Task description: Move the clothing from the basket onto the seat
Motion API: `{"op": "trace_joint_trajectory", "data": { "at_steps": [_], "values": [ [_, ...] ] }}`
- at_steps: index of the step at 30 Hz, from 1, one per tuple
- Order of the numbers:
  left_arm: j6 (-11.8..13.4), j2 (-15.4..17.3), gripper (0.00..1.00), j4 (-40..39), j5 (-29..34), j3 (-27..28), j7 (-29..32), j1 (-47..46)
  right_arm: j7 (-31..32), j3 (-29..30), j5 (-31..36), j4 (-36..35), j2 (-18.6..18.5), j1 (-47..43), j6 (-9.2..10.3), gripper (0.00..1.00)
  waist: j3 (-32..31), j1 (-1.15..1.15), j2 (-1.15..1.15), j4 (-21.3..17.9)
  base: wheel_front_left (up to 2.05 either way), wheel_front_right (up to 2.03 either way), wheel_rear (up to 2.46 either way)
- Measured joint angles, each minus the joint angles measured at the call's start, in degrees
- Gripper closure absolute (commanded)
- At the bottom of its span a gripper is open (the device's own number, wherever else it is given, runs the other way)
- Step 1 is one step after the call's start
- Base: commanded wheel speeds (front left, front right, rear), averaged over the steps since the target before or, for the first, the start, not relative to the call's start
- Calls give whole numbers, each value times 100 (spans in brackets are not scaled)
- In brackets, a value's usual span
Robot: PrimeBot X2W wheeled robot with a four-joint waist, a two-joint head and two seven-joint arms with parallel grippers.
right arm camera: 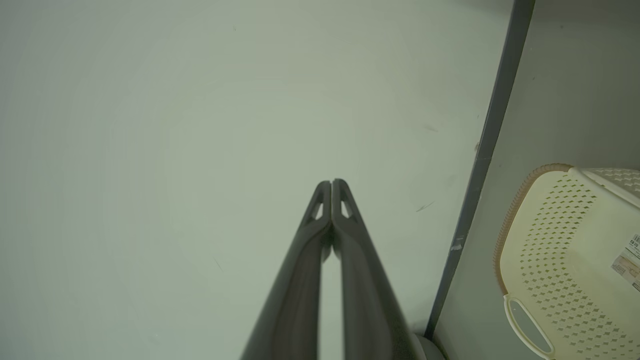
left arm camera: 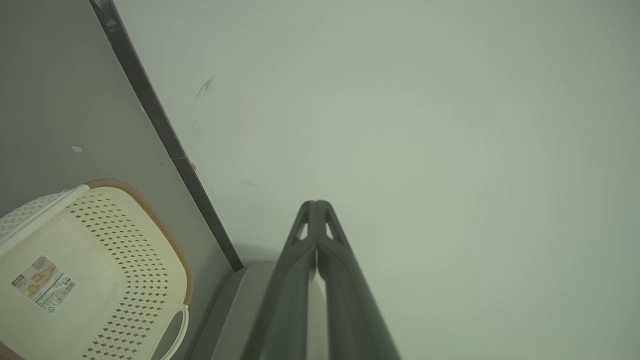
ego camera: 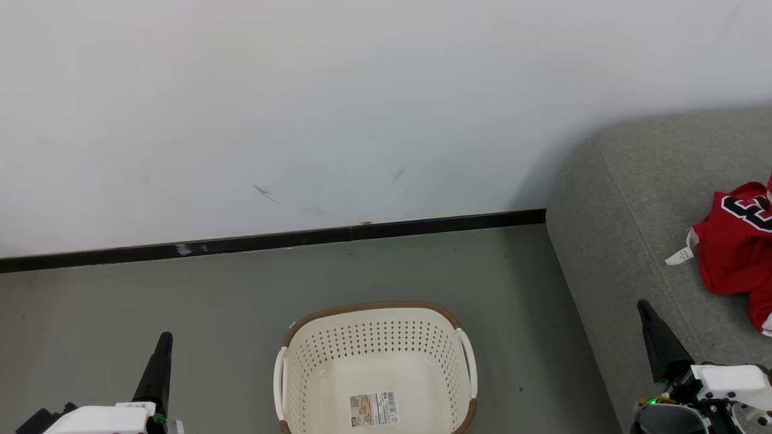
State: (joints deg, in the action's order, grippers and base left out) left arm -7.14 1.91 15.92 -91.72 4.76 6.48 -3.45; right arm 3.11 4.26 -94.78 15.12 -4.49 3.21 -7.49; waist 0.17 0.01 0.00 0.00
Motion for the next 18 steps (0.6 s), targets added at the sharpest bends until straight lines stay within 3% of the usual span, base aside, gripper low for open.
{"op": "trace_joint_trajectory", "data": {
  "at_steps": [18],
  "values": [
    [0,0,100,-3,0,0,0,0,41,9,0,0,7,0,0,100,0,0,0,0,0,0,0]
  ]
}}
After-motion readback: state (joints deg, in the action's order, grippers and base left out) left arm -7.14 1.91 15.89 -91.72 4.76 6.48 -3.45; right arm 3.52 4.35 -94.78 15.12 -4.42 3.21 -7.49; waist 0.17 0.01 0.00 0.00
